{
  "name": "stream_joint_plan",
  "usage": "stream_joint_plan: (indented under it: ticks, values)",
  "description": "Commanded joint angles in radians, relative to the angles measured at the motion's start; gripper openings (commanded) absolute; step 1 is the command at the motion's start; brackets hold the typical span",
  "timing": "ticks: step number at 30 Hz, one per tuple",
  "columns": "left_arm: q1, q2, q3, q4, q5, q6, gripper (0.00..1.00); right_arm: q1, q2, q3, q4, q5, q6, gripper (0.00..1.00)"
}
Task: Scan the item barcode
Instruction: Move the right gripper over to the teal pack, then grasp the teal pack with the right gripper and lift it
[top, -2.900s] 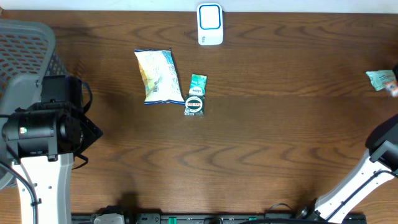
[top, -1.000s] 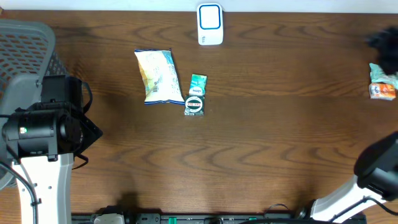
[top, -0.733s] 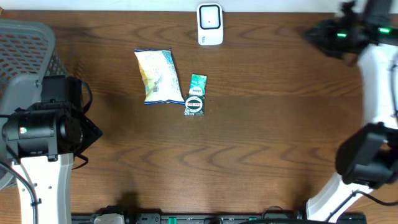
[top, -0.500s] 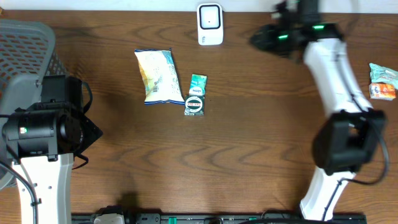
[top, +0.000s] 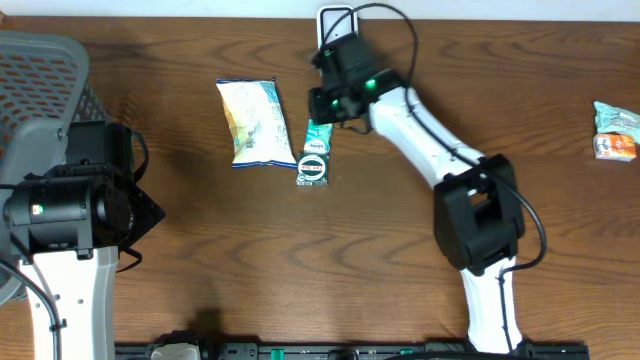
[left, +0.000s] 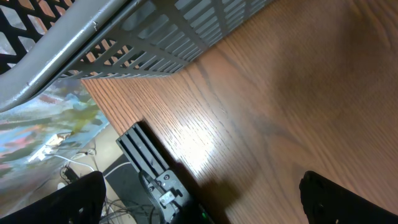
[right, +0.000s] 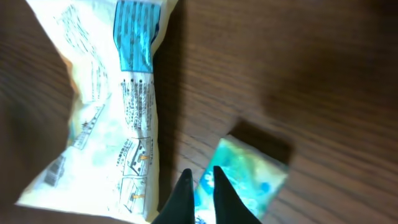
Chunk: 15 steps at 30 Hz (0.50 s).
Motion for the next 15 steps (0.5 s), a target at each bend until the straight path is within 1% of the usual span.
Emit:
stream_joint_plan:
  ticks: [1,6,9,15]
  values:
    - [0.004,-0.004,0.001,-0.006,-0.003,-0.013,0.97,0.039,0.048,-0.002,-0.012,0.153,0.026,0.01]
    - [0.004,-0.004,0.001,-0.006,-0.003,-0.013,0.98,0.065,0.085,-0.001,-0.079,0.283,0.08,0.01]
    - [0.004,-0.004,0.001,-0.006,-0.003,-0.013,0.98,0.064,0.089,-0.002,-0.109,0.316,0.082,0.01]
    - [0.004,-0.004,0.001,-0.006,-0.003,-0.013,0.98,0.05,0.085,-0.001,-0.217,0.461,0.082,0.01]
